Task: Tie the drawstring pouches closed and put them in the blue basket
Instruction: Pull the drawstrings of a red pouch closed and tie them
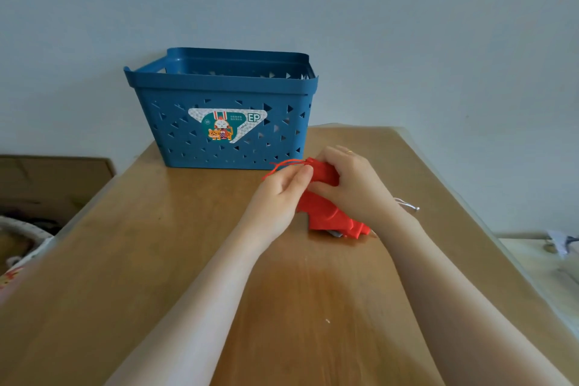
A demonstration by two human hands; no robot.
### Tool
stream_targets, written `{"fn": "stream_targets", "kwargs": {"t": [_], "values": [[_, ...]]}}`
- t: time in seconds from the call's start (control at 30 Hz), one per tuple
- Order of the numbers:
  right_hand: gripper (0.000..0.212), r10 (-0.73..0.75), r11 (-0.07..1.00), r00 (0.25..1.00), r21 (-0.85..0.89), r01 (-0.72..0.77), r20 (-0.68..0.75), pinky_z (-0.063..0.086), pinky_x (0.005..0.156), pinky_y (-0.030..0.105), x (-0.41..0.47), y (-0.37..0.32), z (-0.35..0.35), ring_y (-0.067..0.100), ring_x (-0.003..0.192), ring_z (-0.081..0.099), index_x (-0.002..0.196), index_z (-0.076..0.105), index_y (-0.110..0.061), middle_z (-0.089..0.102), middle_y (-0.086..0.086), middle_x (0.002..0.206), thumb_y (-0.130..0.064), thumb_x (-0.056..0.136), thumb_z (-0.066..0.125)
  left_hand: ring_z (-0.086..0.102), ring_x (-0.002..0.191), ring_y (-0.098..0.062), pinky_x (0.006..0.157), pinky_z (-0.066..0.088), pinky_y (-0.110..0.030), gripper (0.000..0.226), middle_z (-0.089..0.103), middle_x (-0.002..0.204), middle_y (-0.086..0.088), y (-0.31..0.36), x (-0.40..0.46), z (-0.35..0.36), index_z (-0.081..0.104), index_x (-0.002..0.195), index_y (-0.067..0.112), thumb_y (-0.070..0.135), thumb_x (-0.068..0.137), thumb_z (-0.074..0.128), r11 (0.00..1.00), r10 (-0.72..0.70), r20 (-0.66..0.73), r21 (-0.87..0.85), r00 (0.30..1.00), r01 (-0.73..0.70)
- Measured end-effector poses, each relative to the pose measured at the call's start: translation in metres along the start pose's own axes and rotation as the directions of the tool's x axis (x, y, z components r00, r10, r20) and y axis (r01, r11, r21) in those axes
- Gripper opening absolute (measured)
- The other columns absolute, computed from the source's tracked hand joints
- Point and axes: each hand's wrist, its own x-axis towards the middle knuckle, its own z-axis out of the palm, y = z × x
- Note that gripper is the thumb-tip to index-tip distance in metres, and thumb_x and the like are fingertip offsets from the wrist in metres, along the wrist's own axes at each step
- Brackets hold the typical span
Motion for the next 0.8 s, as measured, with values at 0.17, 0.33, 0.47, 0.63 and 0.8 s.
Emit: {"fn": "stream_targets", "kwargs": {"t": [0.17, 0.33, 0.47, 0.63, 0.8], "values": [[0.023, -0.051, 0.999, 0.998, -0.008, 0.052, 0.038, 0.041, 0.069, 0.029, -0.004, -0.006, 0.026, 0.018, 0.079, 0.051, 0.105, 0.063, -0.013, 0.05, -0.002, 0.098, -0.017, 0.083, 0.065, 0.062, 0.088, -0.002, 0.078, 0.048, -0.022, 0.026, 0.07, 0.097, 0.01, -0.003, -0.002, 0.005, 0.068, 0.101, 0.025, 0.031, 0.099, 0.043, 0.971, -0.145, -0.243, -0.221, 0.959, 0.091], [0.015, 0.017, 0.975, 0.999, 0.219, -0.026, 0.044, 0.036, 0.071, 0.016, -0.01, -0.011, 0.032, 0.008, 0.088, 0.048, 0.109, 0.052, -0.018, 0.054, -0.006, 0.1, -0.015, 0.095, 0.049, 0.064, 0.089, -0.017, 0.09, 0.049, -0.042, 0.021, 0.072, 0.093, 0.0, -0.009, -0.002, -0.012, 0.073, 0.093, 0.024, 0.031, 0.094, 0.053, 0.9, -0.256, -0.203, -0.406, 0.945, 0.157], [0.02, 0.063, 0.992, 0.998, 0.105, -0.063, 0.01, 0.037, 0.068, 0.024, -0.009, 0.0, 0.023, 0.017, 0.081, 0.056, 0.111, 0.058, -0.013, 0.063, 0.002, 0.086, -0.014, 0.097, 0.044, 0.064, 0.073, -0.008, 0.076, 0.049, -0.03, 0.025, 0.07, 0.076, 0.004, -0.009, 0.0, -0.027, 0.067, 0.096, 0.018, 0.027, 0.098, 0.043, 0.806, -0.24, -0.106, -0.576, 0.965, 0.138], [0.028, 0.179, 0.956, 0.983, 0.242, -0.167, -0.029, 0.032, 0.053, 0.015, -0.011, 0.01, 0.017, 0.003, 0.054, 0.043, 0.072, 0.062, -0.008, 0.053, -0.012, 0.053, -0.02, 0.094, 0.051, 0.064, 0.076, -0.011, 0.074, 0.047, -0.029, 0.036, 0.069, 0.079, 0.003, -0.011, 0.001, -0.037, 0.064, 0.074, 0.017, 0.03, 0.099, 0.041, 0.687, -0.269, -0.023, -0.705, 0.963, 0.175], [0.036, 0.34, 0.705, 0.94, 0.655, -0.272, 0.024, 0.036, 0.063, 0.025, -0.011, 0.02, 0.016, 0.013, 0.063, 0.044, 0.062, 0.058, -0.009, 0.05, 0.003, 0.06, -0.018, 0.096, 0.049, 0.063, 0.076, -0.013, 0.075, 0.045, -0.03, 0.041, 0.069, 0.084, -0.001, -0.015, 0.004, -0.042, 0.05, 0.063, 0.017, 0.029, 0.099, 0.038, 0.654, -0.259, 0.001, -0.736, 0.966, 0.176]]}}
